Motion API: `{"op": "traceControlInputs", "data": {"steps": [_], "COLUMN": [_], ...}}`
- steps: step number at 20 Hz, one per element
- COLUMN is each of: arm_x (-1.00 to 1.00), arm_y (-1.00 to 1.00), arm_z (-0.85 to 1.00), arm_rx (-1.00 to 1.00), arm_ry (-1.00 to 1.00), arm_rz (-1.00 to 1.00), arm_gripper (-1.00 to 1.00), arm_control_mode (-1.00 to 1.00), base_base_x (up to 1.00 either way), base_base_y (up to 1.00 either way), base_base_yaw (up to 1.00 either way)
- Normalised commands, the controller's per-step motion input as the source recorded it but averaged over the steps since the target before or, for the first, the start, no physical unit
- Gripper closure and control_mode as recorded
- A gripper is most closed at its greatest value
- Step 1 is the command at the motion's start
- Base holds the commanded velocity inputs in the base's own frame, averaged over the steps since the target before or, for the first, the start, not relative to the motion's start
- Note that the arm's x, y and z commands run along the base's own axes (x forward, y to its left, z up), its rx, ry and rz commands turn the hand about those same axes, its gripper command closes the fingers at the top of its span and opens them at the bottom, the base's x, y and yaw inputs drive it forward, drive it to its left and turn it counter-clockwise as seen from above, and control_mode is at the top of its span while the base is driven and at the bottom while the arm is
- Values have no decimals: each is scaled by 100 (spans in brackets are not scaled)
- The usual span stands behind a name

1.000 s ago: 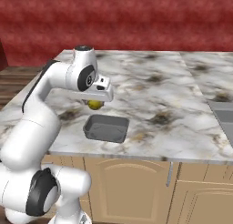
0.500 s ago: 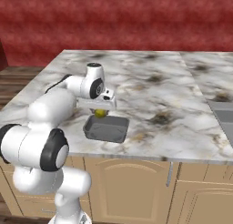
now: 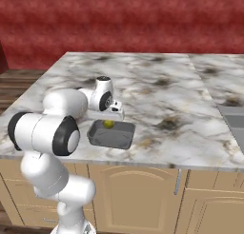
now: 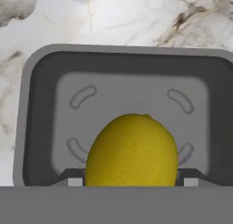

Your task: Take the lemon and onion out of the freezer and place them in the tupperware container on the counter. Then put the tupperware containing the vegetables back in the freezer.

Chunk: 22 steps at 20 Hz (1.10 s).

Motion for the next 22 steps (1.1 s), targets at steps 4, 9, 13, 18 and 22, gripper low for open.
{"op": "traceControlInputs", "data": {"steps": [4,9,13,18,22], "arm_x": [12,16,19,29,30], "arm_y": [3,6,5,3,1], "arm_z": [-45,-36,-27,-16,-17], "arm_rx": [0,0,0,0,0], "arm_ry": [-2,-1,-2,-1,0], "arm_rz": [0,0,0,0,0], "arm_gripper": [100,100,100,100,100], "arm_control_mode": [-100,-100,-100,-100,-100], "base_base_x": [0,0,0,0,0], "base_base_y": [0,0,0,0,0], "base_base_yaw": [0,0,0,0,0]}}
